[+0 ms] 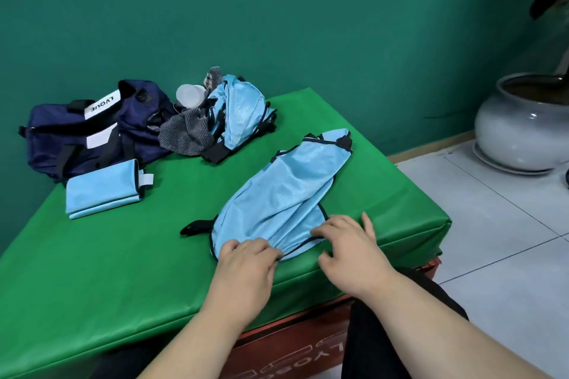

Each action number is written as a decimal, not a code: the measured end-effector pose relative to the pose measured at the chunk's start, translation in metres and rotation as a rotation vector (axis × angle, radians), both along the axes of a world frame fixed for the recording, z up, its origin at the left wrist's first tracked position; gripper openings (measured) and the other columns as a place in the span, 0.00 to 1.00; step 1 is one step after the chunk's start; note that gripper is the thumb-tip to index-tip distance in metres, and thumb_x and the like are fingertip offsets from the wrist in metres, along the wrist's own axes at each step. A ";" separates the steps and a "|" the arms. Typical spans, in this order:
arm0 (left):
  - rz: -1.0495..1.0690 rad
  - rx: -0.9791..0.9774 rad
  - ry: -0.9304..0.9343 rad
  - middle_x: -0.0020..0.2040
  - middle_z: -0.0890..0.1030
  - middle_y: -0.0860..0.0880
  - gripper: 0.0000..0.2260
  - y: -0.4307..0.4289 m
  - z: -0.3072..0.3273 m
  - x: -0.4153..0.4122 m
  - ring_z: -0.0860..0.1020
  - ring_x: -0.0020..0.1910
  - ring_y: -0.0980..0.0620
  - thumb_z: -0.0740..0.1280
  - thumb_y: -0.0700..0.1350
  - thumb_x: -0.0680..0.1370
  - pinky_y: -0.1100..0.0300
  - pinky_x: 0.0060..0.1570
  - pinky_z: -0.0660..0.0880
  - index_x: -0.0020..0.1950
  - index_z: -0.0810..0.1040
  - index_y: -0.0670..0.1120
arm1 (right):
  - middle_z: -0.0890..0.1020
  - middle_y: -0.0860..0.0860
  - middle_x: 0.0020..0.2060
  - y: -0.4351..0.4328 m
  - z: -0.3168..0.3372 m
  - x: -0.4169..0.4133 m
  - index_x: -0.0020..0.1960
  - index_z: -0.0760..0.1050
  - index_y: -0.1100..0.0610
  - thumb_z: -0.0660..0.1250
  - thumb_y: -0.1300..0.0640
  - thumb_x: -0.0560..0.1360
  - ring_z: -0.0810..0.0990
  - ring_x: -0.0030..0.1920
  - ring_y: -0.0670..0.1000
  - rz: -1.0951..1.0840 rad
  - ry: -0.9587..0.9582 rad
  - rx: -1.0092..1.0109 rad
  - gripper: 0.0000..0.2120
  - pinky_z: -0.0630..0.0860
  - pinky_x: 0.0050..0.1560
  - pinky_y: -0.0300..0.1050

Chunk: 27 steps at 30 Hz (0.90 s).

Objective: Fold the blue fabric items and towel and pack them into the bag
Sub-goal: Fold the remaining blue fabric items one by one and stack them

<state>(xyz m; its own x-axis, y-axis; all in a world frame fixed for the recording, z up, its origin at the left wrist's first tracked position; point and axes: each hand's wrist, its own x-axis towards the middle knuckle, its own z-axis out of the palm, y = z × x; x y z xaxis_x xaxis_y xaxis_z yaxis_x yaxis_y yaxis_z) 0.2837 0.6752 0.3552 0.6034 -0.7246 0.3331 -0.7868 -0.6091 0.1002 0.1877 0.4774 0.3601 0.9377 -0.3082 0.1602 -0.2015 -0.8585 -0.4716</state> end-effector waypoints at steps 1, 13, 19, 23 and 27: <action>0.025 0.006 -0.002 0.41 0.79 0.59 0.08 0.009 0.001 0.004 0.79 0.40 0.55 0.75 0.46 0.72 0.56 0.47 0.62 0.48 0.82 0.57 | 0.75 0.41 0.57 0.003 0.000 -0.001 0.64 0.76 0.43 0.64 0.55 0.71 0.66 0.69 0.44 0.027 -0.007 -0.007 0.22 0.38 0.77 0.61; 0.042 -0.010 0.050 0.46 0.76 0.60 0.14 0.017 0.013 -0.014 0.77 0.49 0.55 0.63 0.58 0.72 0.56 0.54 0.63 0.54 0.80 0.58 | 0.75 0.41 0.52 0.013 -0.004 0.001 0.59 0.79 0.43 0.65 0.52 0.70 0.68 0.65 0.45 0.125 -0.055 0.009 0.18 0.47 0.77 0.59; 0.014 0.037 0.147 0.49 0.78 0.58 0.12 -0.008 0.014 -0.013 0.76 0.53 0.52 0.68 0.56 0.76 0.55 0.54 0.67 0.59 0.80 0.59 | 0.76 0.40 0.52 0.011 -0.005 0.002 0.60 0.79 0.43 0.67 0.52 0.70 0.69 0.65 0.45 0.120 -0.069 0.038 0.18 0.47 0.77 0.55; 0.063 -0.044 0.163 0.47 0.79 0.53 0.10 -0.003 0.014 -0.005 0.77 0.51 0.46 0.67 0.48 0.79 0.52 0.52 0.70 0.59 0.83 0.53 | 0.77 0.39 0.58 0.011 -0.007 0.004 0.62 0.78 0.43 0.68 0.51 0.71 0.66 0.71 0.45 0.122 -0.094 0.066 0.19 0.48 0.77 0.56; 0.183 -0.224 0.171 0.46 0.78 0.50 0.06 0.009 0.025 0.003 0.75 0.50 0.46 0.69 0.41 0.78 0.51 0.53 0.72 0.53 0.83 0.48 | 0.76 0.39 0.62 0.022 -0.006 0.013 0.65 0.76 0.43 0.68 0.47 0.74 0.61 0.73 0.43 0.110 -0.093 0.066 0.19 0.45 0.77 0.57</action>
